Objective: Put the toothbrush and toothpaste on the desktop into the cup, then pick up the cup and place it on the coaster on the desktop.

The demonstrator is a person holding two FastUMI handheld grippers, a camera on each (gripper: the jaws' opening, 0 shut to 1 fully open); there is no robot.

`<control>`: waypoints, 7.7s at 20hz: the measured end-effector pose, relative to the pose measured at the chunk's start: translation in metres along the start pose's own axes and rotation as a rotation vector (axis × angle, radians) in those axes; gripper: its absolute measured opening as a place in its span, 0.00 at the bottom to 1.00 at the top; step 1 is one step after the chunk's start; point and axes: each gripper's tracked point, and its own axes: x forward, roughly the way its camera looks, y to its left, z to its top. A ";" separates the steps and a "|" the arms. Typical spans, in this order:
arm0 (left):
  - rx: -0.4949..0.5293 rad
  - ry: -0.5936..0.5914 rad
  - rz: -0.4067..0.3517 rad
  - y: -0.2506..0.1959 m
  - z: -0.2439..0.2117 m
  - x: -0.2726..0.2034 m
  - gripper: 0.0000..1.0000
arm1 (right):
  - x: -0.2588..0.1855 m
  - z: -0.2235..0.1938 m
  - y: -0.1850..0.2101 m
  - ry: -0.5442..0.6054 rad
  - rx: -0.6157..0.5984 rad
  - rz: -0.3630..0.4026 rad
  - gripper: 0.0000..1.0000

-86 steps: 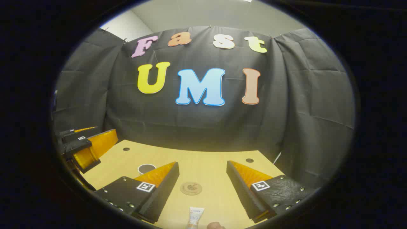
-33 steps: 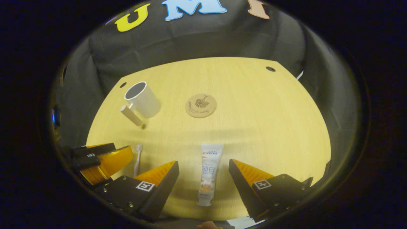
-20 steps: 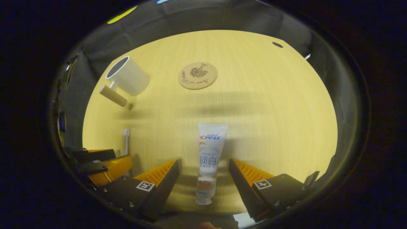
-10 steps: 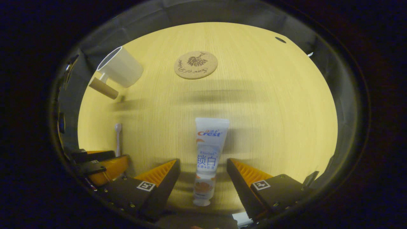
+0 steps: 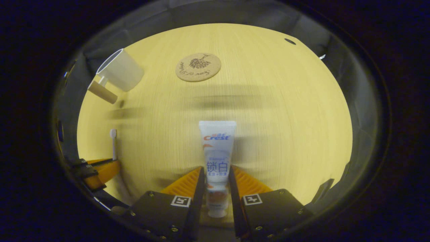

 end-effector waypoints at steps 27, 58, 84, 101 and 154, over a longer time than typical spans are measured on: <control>-0.205 -0.596 -0.145 0.029 0.070 -0.117 0.08 | -0.095 0.067 0.042 -0.476 0.004 0.293 0.19; -0.089 -1.215 -0.285 0.010 0.290 -0.196 0.08 | -0.126 0.117 0.047 -0.653 0.023 0.232 0.18; -0.105 -1.060 -0.260 0.039 0.254 -0.147 0.87 | -0.149 0.223 0.147 -0.778 -0.122 0.363 0.18; -0.182 -1.025 -0.284 0.080 0.182 -0.172 0.87 | -0.116 0.292 0.230 -0.912 -0.226 0.431 0.18; 0.018 -0.555 -0.242 -0.009 0.178 -0.055 0.88 | -0.165 0.220 0.047 -0.868 -0.145 0.208 0.68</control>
